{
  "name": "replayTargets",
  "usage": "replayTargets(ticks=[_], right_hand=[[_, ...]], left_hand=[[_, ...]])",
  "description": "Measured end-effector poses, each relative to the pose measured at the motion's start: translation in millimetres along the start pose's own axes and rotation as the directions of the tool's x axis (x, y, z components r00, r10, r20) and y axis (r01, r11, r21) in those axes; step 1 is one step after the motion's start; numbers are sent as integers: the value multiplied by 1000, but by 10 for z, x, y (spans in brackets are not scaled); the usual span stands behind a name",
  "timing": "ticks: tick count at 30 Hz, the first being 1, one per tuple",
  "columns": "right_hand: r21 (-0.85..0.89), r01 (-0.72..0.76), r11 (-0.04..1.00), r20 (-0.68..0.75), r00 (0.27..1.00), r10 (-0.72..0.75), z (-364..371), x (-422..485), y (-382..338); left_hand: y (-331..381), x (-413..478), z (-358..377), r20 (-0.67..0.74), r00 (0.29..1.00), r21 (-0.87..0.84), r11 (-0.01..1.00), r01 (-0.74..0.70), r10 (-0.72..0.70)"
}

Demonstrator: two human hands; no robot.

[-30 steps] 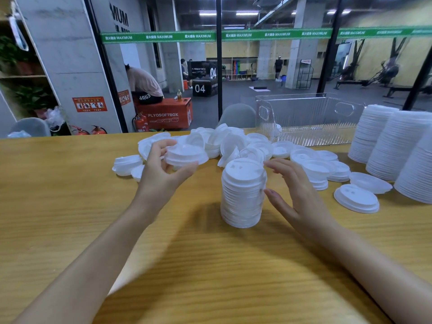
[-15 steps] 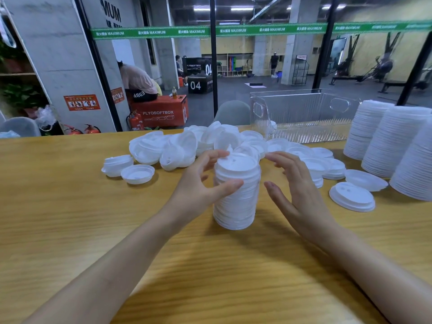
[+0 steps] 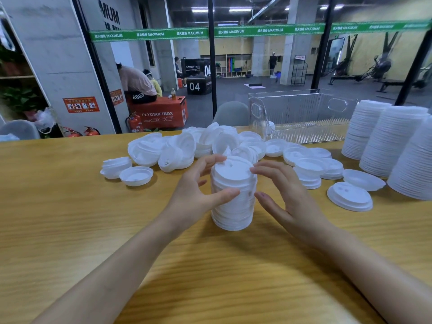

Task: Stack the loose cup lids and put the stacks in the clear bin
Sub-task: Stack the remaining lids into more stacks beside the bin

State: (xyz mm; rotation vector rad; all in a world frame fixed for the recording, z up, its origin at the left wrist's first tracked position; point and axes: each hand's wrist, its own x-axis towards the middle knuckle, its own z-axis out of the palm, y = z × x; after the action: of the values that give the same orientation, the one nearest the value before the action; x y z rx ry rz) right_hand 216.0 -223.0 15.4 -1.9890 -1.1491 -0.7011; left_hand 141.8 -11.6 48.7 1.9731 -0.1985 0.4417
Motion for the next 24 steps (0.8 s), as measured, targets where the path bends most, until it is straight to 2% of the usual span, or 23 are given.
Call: replayTargets(ticks=[9,12,15,17,21,24], right_hand=[[12,4,1000,4,1000,-4,4,12,-22],[56,-74,996,27,997,72,18,-7,-14],[124,-298,947,174,946,275,31,-26,18],[120,-396,910,291,891,349,49,-29,57],[-3,-393,920,411,838,359,146,18,99],[-21,-430,903,446,804,393,250,115,109]], left_hand=[[-29,-36,33,7,1000,-106,994,30,-29],[-28,-42,48,3,1000,-119,993,26,-26],[-27,-38,52,10,1000,-113,993,17,-16],[-27,-26,46,22,1000,-95,995,11,-9],[-42,-11,19,21,1000,-66,998,4,-2],[-73,-1,-25,-10,1000,-70,998,4,-5]])
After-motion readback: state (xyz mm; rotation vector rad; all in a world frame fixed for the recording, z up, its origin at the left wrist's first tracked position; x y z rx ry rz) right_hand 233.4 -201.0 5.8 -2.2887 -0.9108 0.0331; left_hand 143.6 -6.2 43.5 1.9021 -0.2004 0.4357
